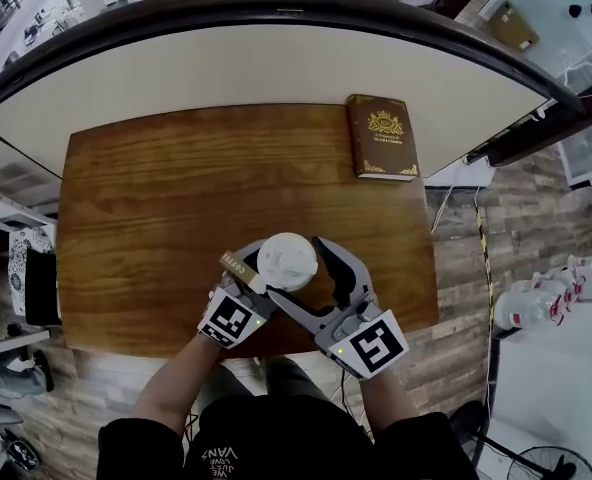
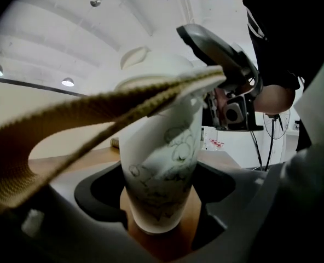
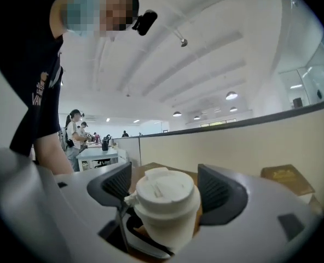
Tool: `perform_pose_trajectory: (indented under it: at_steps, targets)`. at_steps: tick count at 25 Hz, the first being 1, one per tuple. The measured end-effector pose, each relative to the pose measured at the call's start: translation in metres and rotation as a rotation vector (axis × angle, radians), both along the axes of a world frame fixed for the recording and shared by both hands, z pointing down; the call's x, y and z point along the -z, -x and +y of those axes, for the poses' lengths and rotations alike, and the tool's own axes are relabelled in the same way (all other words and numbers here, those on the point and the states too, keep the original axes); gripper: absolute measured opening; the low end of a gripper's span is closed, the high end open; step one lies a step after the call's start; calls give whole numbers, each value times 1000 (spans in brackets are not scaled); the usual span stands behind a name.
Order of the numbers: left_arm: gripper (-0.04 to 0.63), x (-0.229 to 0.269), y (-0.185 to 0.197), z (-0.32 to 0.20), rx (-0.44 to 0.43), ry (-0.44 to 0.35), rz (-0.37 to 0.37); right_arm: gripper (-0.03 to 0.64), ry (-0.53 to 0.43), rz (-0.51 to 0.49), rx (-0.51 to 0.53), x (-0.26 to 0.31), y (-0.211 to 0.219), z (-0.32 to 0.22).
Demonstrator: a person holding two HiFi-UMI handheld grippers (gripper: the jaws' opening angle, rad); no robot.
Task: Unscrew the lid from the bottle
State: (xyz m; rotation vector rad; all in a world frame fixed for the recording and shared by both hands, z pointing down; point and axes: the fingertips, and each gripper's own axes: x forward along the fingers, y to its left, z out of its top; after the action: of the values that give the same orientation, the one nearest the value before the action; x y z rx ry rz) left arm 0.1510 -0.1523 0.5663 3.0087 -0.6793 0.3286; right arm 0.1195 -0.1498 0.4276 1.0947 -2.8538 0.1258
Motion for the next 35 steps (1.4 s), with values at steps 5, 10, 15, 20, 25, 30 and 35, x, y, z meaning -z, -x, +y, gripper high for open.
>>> perform_pose_trajectory:
  at_steps: [5,10,15,20,25,30,35]
  targets:
    - [370,-1,-1,0,9,2,-1,347,61,70,-55,-14,5,-6]
    - [370,0,-1,0,9,0,4,347,67,122,-16,-17,12,-7]
    - [370,2,0,-1,11,3,4,346,80,81,-24,-18,12,-9]
    - [370,1,0,-1,14,-3,5,347,90,87,-48,-22,12,-9]
    - [370,2,-1,-2,23,6,-1,350,81,112,-66,-22,13,-11]
    - [370,1,0,-2,36,5,-3,350,74,112,-61,-22,14,-11]
    - [368,1,0,-2,42,5,-9,356,72,108,-76,-25,13,-11]
